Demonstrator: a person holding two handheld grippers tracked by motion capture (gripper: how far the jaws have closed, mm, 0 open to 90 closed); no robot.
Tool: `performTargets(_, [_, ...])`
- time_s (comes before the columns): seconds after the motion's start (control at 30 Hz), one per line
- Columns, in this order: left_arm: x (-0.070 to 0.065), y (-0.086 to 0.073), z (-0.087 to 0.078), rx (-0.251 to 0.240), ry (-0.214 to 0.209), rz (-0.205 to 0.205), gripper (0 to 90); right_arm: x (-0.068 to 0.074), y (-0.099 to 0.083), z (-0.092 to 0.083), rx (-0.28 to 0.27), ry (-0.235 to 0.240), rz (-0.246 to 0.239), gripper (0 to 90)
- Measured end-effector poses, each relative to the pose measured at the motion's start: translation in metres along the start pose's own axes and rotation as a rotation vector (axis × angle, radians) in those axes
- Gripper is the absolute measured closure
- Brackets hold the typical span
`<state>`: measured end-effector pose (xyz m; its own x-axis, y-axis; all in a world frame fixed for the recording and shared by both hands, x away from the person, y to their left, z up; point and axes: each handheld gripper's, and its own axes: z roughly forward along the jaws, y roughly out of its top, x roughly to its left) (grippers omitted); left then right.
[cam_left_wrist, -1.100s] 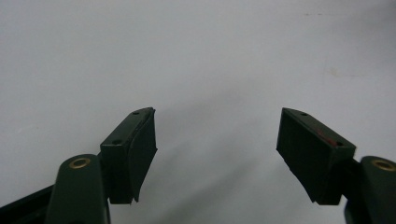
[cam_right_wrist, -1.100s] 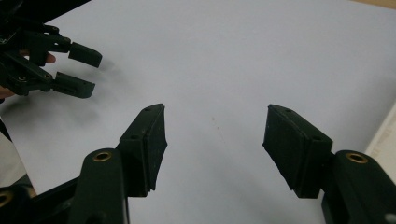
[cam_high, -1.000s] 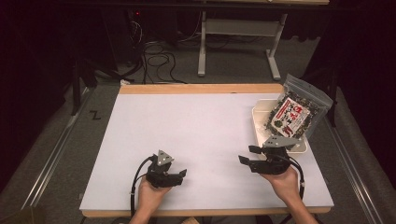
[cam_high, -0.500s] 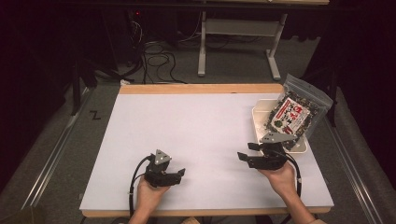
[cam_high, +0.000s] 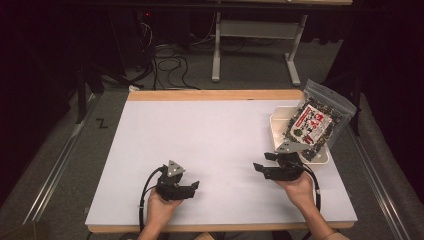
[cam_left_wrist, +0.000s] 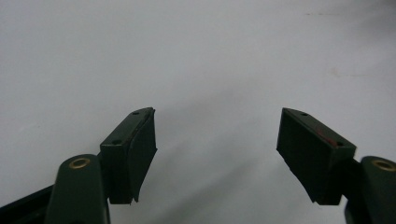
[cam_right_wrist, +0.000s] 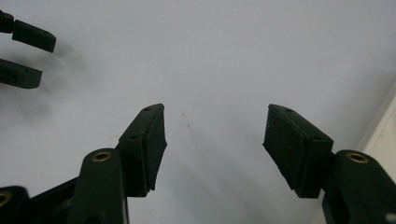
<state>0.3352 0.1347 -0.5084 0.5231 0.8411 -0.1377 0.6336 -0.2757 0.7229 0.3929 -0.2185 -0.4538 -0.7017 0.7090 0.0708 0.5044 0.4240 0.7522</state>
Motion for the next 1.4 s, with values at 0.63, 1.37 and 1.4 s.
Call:
performTargets(0.63, [0.0, 0.0, 0.0, 0.005, 0.002, -0.002, 28.7, 0.004, -0.01, 0.02, 0.046, -0.001, -0.012, 38.9])
performTargets(1.37, [-0.001, 0.0, -0.002, -0.008, 0.004, 0.006, 28.8, 0.004, -0.027, 0.024, 0.03, -0.005, 0.013, 38.5])
performTargets(1.4, [-0.001, 0.0, -0.002, -0.008, 0.004, 0.006, 28.8, 0.004, -0.028, 0.022, 0.036, -0.011, 0.014, 38.5])
